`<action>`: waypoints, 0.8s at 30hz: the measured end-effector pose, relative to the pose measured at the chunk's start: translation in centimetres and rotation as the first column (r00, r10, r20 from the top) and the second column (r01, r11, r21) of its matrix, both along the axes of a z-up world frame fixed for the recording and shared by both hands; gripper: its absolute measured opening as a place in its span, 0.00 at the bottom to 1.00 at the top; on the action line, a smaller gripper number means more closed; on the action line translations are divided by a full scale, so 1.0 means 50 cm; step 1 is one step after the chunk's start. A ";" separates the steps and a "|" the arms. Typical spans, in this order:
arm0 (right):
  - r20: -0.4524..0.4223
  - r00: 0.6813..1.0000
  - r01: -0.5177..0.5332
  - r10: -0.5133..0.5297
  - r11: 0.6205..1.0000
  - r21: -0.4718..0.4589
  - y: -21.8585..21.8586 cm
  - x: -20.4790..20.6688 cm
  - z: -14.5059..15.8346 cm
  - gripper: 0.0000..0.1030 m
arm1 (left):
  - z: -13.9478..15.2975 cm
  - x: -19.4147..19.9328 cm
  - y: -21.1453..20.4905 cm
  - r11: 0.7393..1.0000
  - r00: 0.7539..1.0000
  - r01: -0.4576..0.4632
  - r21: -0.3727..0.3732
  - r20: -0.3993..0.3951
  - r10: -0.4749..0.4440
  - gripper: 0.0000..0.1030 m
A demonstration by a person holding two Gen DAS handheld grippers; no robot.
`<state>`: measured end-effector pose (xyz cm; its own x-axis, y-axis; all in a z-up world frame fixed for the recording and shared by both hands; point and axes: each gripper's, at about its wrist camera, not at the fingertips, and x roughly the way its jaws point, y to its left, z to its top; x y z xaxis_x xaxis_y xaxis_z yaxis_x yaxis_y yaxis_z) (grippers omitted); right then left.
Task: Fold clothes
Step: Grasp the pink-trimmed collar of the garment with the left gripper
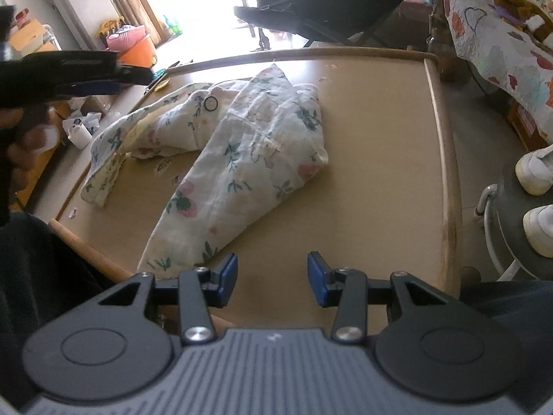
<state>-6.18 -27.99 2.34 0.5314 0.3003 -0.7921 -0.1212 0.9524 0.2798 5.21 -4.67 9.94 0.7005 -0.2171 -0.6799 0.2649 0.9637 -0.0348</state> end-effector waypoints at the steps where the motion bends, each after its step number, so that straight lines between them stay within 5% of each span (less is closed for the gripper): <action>1: 0.001 1.000 0.001 -0.001 1.000 0.007 -0.002 0.000 0.000 0.43 | -0.003 0.010 -0.005 1.000 1.000 0.003 0.002 -0.008 -0.003 0.63; 13: -0.002 1.000 -0.005 0.005 0.999 0.044 -0.004 0.011 -0.001 0.43 | -0.044 0.091 -0.044 0.998 0.996 0.028 0.050 -0.081 -0.024 0.43; 19: -0.009 1.000 0.002 -0.001 0.997 0.075 -0.014 0.013 -0.003 0.43 | -0.067 0.113 -0.062 0.996 0.994 0.047 0.077 -0.104 -0.038 0.41; 24: -0.012 1.000 0.007 -0.006 0.996 0.087 -0.016 0.013 -0.004 0.43 | -0.085 0.123 -0.069 0.994 0.990 0.040 0.104 -0.136 -0.025 0.24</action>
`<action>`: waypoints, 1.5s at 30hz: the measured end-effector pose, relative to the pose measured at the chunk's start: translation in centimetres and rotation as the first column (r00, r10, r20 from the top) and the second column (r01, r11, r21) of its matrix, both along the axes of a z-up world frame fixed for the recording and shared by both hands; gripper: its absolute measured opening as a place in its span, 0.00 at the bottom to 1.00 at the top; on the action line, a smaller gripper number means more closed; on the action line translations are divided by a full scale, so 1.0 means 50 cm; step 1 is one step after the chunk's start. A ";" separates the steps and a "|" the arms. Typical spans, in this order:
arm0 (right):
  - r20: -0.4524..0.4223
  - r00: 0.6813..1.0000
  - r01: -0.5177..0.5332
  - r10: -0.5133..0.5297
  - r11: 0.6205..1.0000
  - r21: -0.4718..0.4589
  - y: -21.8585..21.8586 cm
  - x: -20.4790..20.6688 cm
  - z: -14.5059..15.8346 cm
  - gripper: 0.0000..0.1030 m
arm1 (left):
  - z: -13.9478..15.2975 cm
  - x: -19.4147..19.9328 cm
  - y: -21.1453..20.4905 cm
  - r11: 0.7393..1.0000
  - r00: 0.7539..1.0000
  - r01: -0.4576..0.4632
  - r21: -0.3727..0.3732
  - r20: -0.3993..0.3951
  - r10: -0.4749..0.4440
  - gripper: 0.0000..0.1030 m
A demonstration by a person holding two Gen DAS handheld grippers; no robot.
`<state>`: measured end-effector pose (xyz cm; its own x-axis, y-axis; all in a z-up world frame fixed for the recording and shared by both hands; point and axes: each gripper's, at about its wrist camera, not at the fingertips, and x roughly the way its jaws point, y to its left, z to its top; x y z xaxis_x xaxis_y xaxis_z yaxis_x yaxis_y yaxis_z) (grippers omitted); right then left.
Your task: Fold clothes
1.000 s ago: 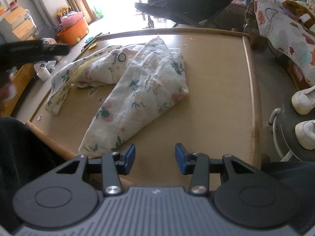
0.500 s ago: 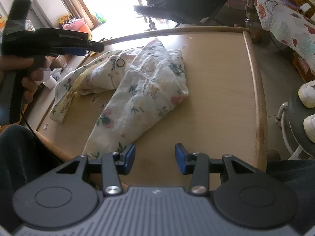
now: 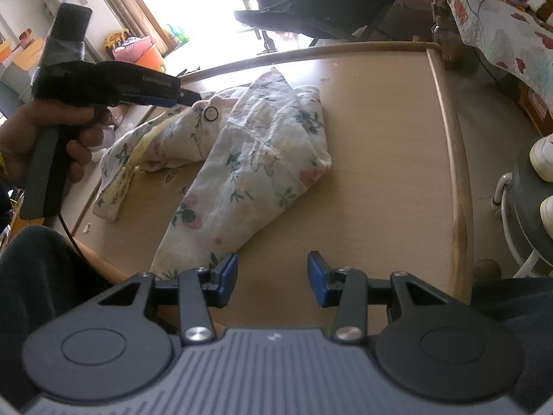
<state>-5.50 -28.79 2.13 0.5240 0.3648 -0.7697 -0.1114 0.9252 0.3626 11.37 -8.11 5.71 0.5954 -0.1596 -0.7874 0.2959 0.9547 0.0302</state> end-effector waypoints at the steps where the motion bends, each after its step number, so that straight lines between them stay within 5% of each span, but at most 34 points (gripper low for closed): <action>1: 0.000 1.000 0.000 0.000 1.000 0.001 0.000 0.000 0.000 0.43 | -0.004 0.003 0.001 1.000 1.000 -0.006 0.002 -0.010 0.006 0.21; 11: -0.002 1.000 0.004 -0.004 1.000 0.010 -0.001 0.000 0.000 0.43 | -0.010 0.005 0.009 0.999 0.999 -0.031 0.028 -0.008 0.031 0.03; 29: -0.008 1.000 0.022 -0.022 0.999 0.026 -0.010 -0.003 0.000 0.43 | 0.093 0.025 0.018 0.994 0.989 -0.105 0.021 0.108 0.102 0.02; 45: -0.016 0.999 0.039 -0.039 0.998 0.053 -0.021 -0.004 -0.004 0.43 | 0.140 0.124 -0.026 0.991 0.977 -0.132 0.039 0.172 0.123 0.02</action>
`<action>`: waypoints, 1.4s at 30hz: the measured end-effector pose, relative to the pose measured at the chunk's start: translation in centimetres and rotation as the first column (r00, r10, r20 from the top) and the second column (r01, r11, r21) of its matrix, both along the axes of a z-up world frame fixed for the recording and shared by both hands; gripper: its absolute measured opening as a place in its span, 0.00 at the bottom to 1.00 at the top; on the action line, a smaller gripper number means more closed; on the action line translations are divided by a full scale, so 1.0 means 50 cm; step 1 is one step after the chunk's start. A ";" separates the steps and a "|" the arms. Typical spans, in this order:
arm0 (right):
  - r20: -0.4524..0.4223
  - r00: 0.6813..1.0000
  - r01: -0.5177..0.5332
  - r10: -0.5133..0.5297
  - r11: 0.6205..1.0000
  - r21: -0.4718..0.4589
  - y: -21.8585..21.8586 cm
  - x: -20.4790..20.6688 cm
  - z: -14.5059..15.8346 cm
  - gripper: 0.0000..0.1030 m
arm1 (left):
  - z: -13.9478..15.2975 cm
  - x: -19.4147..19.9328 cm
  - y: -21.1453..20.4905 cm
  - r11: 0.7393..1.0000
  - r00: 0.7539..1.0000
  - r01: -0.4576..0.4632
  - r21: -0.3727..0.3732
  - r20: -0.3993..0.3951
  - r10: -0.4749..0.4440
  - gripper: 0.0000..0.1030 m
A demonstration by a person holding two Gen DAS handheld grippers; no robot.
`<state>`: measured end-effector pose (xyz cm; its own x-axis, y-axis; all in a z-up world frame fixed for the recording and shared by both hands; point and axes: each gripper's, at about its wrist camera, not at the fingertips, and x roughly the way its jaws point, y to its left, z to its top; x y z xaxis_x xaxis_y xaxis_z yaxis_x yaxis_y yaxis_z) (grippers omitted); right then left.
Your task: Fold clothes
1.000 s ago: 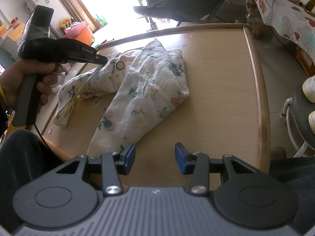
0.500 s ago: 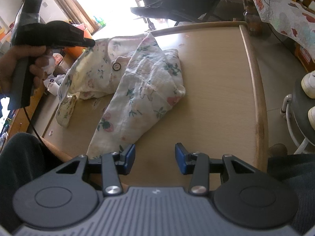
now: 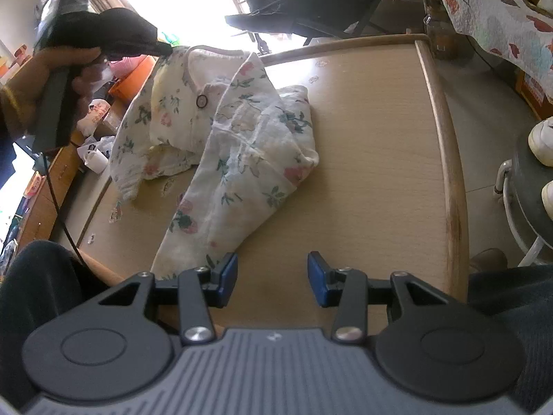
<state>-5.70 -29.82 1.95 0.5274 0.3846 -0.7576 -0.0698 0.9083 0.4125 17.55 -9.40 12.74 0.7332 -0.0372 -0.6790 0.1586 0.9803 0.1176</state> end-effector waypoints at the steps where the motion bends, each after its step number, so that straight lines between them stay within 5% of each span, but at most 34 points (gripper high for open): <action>1: 0.000 1.000 0.000 0.000 1.000 0.002 -0.001 0.000 -0.001 0.43 | -0.001 0.008 -0.001 1.000 1.000 -0.005 -0.001 0.000 0.005 0.02; 14: -0.003 1.000 -0.009 0.009 1.000 0.015 0.002 0.011 0.000 0.43 | -0.066 0.082 0.013 1.000 0.997 -0.011 -0.019 -0.073 0.009 0.03; 17: -0.002 1.000 -0.014 0.014 1.000 0.007 0.008 0.015 0.001 0.43 | -0.078 0.061 0.026 0.997 0.996 0.006 -0.071 -0.094 -0.013 0.14; 23: 0.010 1.000 -0.007 0.008 1.000 -0.021 0.016 0.015 0.003 0.43 | -0.090 -0.040 0.049 0.989 0.991 0.066 -0.129 -0.107 -0.080 0.14; 27: 0.045 0.999 0.015 -0.013 0.999 -0.051 0.020 0.009 0.012 0.43 | -0.100 -0.128 0.092 0.970 0.987 0.040 -0.240 -0.142 -0.076 0.16; 30: 0.078 0.996 0.042 -0.036 0.996 -0.074 0.022 0.001 0.023 0.42 | -0.119 -0.202 0.125 0.949 0.983 0.002 -0.316 -0.176 -0.061 0.30; 32: 0.103 0.993 0.058 -0.048 0.994 -0.091 0.024 -0.006 0.033 0.41 | -0.135 -0.254 0.147 0.938 0.980 -0.012 -0.347 -0.192 -0.058 0.52; 42: 0.165 0.986 0.061 -0.024 0.973 -0.224 0.086 -0.032 0.073 0.36 | -0.194 -0.448 0.224 0.923 0.991 -0.036 -0.383 -0.135 -0.018 0.55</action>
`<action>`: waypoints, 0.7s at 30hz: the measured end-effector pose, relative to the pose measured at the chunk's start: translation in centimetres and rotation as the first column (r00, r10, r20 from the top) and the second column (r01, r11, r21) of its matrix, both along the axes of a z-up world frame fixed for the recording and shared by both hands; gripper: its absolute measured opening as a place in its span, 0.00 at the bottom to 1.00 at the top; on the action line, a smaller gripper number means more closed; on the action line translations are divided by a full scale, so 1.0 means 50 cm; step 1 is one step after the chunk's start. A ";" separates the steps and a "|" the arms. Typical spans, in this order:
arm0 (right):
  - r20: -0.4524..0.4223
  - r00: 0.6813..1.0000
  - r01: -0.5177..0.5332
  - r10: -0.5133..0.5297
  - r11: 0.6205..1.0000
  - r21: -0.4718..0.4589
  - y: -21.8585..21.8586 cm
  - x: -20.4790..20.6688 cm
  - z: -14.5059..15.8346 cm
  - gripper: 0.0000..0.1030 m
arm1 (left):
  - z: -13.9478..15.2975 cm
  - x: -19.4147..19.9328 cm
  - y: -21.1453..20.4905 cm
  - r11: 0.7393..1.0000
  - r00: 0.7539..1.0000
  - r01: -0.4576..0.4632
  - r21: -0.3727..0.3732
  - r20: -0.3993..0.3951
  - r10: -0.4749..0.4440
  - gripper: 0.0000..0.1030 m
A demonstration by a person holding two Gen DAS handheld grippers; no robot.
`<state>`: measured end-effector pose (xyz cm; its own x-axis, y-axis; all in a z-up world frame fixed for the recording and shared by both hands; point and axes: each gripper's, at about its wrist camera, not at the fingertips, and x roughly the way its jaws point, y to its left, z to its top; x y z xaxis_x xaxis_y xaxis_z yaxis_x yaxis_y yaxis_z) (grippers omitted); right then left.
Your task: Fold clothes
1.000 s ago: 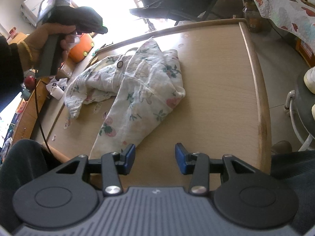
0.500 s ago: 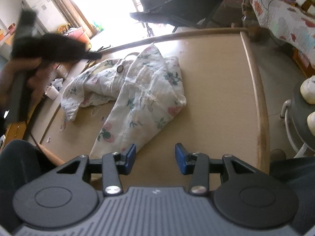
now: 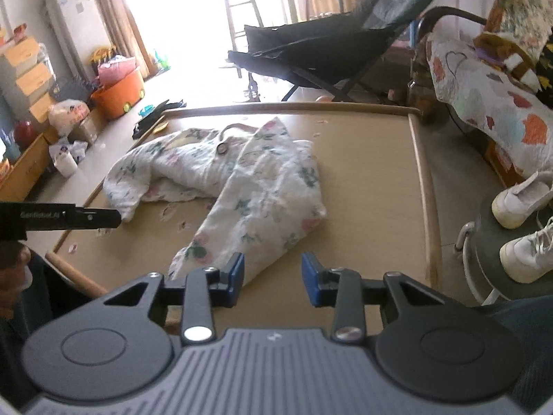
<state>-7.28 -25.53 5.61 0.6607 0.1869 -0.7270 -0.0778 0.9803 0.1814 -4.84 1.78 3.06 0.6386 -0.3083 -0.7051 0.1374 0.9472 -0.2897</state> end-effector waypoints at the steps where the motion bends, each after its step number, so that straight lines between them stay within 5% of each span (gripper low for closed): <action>1: -0.003 1.000 -0.001 0.001 1.000 -0.012 0.008 0.001 0.001 0.36 | 0.001 -0.009 0.011 1.000 1.000 -0.016 -0.026 0.001 0.016 0.55; 4: -0.005 1.000 0.002 -0.002 0.999 -0.047 0.029 0.007 0.012 0.37 | -0.002 -0.018 0.037 0.993 0.999 -0.041 -0.108 0.019 0.043 0.55; 9: 0.024 1.000 0.019 -0.018 0.997 -0.069 0.064 0.029 0.049 0.38 | -0.015 -0.011 0.052 0.985 0.995 -0.089 -0.145 0.024 0.093 0.55; 21: 0.041 0.997 0.076 -0.071 0.986 -0.151 0.128 0.096 0.075 0.40 | 0.021 0.002 0.050 0.992 0.994 -0.066 -0.110 0.084 0.076 0.55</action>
